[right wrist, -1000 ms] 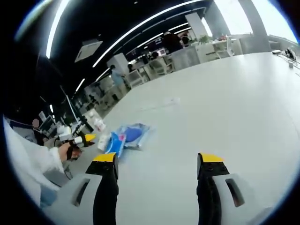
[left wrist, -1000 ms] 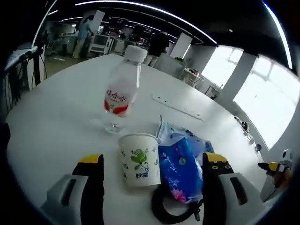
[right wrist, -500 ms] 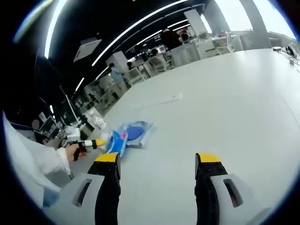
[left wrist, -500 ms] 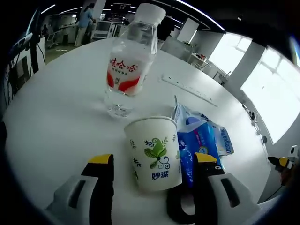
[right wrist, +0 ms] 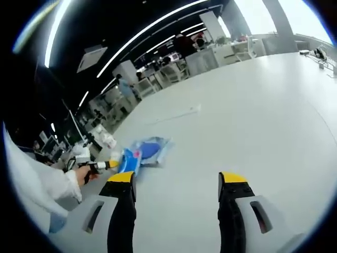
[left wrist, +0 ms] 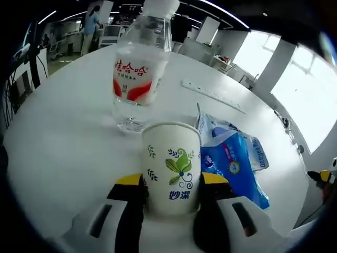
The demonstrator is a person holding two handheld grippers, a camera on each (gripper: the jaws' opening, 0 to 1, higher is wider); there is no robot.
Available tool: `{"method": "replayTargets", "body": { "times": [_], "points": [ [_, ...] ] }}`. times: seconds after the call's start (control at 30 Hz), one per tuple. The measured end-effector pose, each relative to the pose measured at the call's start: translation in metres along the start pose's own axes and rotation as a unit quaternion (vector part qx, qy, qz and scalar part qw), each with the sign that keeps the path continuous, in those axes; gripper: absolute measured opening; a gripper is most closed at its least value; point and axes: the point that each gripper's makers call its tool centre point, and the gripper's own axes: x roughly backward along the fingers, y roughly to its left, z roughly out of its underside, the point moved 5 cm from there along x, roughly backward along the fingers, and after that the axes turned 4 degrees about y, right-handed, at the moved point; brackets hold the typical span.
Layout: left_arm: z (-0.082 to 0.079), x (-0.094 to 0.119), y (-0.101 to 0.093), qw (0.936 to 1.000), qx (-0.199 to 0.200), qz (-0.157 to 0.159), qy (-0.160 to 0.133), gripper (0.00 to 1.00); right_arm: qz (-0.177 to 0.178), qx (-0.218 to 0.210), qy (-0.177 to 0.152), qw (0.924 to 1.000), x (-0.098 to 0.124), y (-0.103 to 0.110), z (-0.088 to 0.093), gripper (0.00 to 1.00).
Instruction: Arrange the tabletop items into an orderly group along one side of the table until the central work area is clear of visible clutter.
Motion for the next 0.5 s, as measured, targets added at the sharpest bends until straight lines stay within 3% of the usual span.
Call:
{"method": "replayTargets", "body": {
  "times": [0.23, 0.5],
  "points": [
    [-0.015, 0.016, -0.012, 0.9979, -0.037, 0.011, -0.053, 0.4, -0.015, 0.01, -0.006, 0.9998, -0.004, 0.002, -0.005, 0.62],
    [-0.022, 0.053, -0.037, 0.9875, -0.1, 0.02, -0.12, 0.4, -0.055, 0.028, -0.008, 0.9981, -0.01, 0.015, -0.009, 0.61]
  ]
}}
